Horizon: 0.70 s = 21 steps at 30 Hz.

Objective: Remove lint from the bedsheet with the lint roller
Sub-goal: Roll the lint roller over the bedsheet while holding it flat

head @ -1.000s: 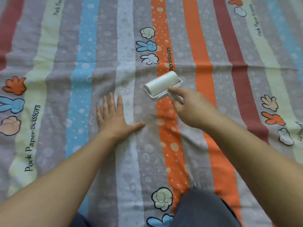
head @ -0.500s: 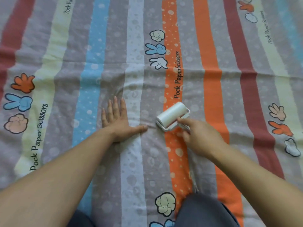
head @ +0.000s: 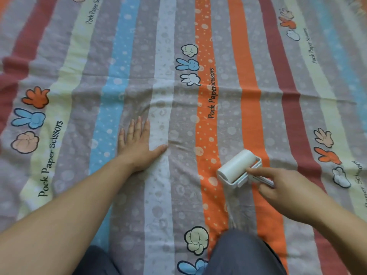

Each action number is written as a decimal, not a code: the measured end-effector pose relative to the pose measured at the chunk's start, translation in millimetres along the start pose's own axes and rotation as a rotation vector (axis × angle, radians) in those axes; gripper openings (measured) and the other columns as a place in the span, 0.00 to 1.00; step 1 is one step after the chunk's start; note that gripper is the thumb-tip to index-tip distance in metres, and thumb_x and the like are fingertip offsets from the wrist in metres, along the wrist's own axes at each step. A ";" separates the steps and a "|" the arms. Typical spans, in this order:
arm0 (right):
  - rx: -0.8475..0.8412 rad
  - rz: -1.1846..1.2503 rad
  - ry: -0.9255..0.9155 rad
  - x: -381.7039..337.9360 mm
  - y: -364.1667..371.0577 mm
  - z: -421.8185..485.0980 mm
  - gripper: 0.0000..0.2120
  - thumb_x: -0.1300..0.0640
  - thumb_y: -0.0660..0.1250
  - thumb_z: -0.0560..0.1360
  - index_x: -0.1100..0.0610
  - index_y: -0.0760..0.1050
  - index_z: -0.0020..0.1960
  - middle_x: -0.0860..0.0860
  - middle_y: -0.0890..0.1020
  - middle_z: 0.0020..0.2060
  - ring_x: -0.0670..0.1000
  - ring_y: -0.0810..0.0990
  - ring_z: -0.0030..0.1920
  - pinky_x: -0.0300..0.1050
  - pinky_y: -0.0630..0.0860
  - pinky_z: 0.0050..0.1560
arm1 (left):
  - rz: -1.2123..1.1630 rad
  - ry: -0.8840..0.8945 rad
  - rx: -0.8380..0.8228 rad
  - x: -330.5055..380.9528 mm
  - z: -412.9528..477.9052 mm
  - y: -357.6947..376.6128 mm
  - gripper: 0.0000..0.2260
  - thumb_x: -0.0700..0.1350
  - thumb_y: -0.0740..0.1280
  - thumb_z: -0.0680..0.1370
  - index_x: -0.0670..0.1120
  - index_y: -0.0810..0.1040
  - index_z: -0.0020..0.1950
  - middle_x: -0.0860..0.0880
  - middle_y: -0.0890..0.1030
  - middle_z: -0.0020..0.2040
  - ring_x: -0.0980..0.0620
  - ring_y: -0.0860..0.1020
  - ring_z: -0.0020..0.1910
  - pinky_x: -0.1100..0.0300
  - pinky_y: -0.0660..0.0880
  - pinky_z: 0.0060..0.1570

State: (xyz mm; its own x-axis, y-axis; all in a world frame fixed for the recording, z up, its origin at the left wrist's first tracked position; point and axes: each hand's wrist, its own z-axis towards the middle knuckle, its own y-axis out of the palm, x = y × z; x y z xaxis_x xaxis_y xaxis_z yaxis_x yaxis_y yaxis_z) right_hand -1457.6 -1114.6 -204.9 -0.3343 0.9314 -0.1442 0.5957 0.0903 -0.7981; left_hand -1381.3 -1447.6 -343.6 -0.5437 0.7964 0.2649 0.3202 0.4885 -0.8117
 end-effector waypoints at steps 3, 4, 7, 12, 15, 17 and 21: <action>0.064 0.032 -0.064 -34.8 -13.1 7.6 0.21 0.50 0.60 0.77 0.33 0.69 0.67 0.44 0.81 0.58 0.49 0.81 0.51 0.47 0.77 0.48 | 0.008 -0.033 0.027 -13.2 -5.0 -2.7 0.50 0.75 0.54 0.76 0.47 0.31 0.81 0.49 0.30 0.81 0.52 0.30 0.79 0.47 0.32 0.78; 0.089 0.055 -0.098 -53.3 -13.6 17.7 0.21 0.50 0.60 0.78 0.34 0.68 0.68 0.45 0.81 0.58 0.51 0.80 0.52 0.47 0.76 0.48 | 0.027 -0.061 0.039 -19.5 -5.1 -4.4 0.52 0.77 0.54 0.73 0.46 0.32 0.81 0.49 0.31 0.81 0.52 0.30 0.79 0.46 0.31 0.77; 0.179 0.105 -0.202 -115.3 -7.4 66.3 0.21 0.51 0.58 0.79 0.39 0.68 0.71 0.50 0.78 0.64 0.58 0.77 0.60 0.50 0.75 0.56 | 0.043 -0.119 0.057 -37.6 -1.5 -8.0 0.61 0.83 0.53 0.66 0.46 0.30 0.81 0.50 0.30 0.81 0.54 0.29 0.78 0.44 0.29 0.76; 0.199 0.134 -0.256 -201.5 4.8 158.8 0.26 0.56 0.57 0.77 0.42 0.62 0.74 0.52 0.76 0.66 0.59 0.75 0.63 0.54 0.74 0.59 | 0.020 -0.099 0.006 -51.1 10.7 -3.6 0.63 0.85 0.51 0.61 0.48 0.26 0.79 0.52 0.26 0.79 0.54 0.26 0.76 0.44 0.28 0.75; 0.162 0.100 -0.236 -208.7 12.5 176.0 0.24 0.59 0.58 0.75 0.45 0.66 0.70 0.55 0.78 0.61 0.60 0.76 0.60 0.55 0.76 0.56 | 0.015 -0.098 -0.011 -52.5 15.3 0.8 0.64 0.86 0.47 0.58 0.48 0.25 0.78 0.52 0.25 0.78 0.54 0.24 0.75 0.44 0.27 0.74; 0.171 0.059 -0.229 -196.8 17.1 172.1 0.22 0.59 0.58 0.74 0.47 0.69 0.67 0.55 0.80 0.58 0.61 0.76 0.58 0.55 0.77 0.54 | 0.023 -0.097 -0.020 -53.2 16.5 2.0 0.63 0.86 0.49 0.60 0.48 0.25 0.78 0.52 0.24 0.78 0.54 0.23 0.75 0.44 0.26 0.74; 0.127 0.039 -0.208 -160.3 23.5 139.0 0.22 0.56 0.58 0.75 0.46 0.70 0.68 0.56 0.80 0.58 0.61 0.77 0.57 0.55 0.77 0.53 | 0.060 -0.095 -0.056 -52.1 17.7 0.0 0.62 0.84 0.50 0.63 0.47 0.23 0.77 0.50 0.23 0.77 0.52 0.23 0.75 0.42 0.27 0.74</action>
State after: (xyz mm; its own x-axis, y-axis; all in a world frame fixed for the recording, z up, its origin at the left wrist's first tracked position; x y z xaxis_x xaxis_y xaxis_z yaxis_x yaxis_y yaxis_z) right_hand -1491.5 -1310.8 -281.9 -0.4637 0.8396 -0.2828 0.5190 -0.0013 -0.8548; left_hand -1366.8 -1495.4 -366.6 -0.5923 0.7889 0.1638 0.3961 0.4622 -0.7934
